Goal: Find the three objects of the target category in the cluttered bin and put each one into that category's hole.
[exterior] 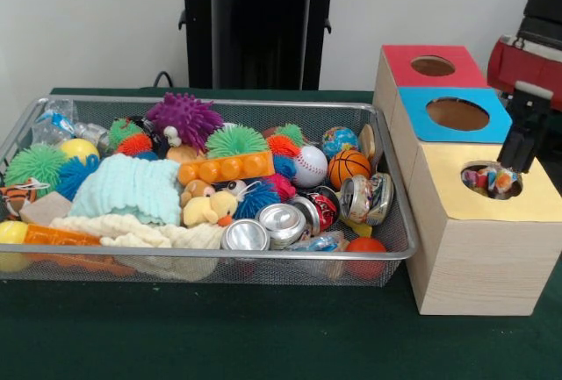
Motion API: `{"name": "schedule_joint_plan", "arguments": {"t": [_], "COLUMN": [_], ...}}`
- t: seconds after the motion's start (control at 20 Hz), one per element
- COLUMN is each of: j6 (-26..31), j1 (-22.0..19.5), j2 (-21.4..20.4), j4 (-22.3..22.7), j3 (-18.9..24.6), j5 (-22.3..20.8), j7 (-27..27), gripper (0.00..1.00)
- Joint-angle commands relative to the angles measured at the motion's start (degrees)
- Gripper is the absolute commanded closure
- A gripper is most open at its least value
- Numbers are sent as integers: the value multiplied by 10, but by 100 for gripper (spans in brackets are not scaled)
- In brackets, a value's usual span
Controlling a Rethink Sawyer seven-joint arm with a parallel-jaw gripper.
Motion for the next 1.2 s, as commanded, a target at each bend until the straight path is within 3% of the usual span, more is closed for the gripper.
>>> {"name": "schedule_joint_plan", "arguments": {"t": [0.05, 0.2, 0.25, 0.45, 0.65, 1.2], "j6": [47, -93, 42, -55, 21, 20], "j1": [-43, -66, -85, -39, -92, -102], "j2": [-21, -63, -63, -49, -73, -80], "j4": [69, 125, 97, 90, 104, 104], "j3": [82, 129, 154, 96, 171, 198], "j5": [-36, -135, -125, -179, -163, -210], "j7": [-42, -178, -267, -164, -186, -145], "gripper": [100, 100, 100, 100, 100, 100]}}
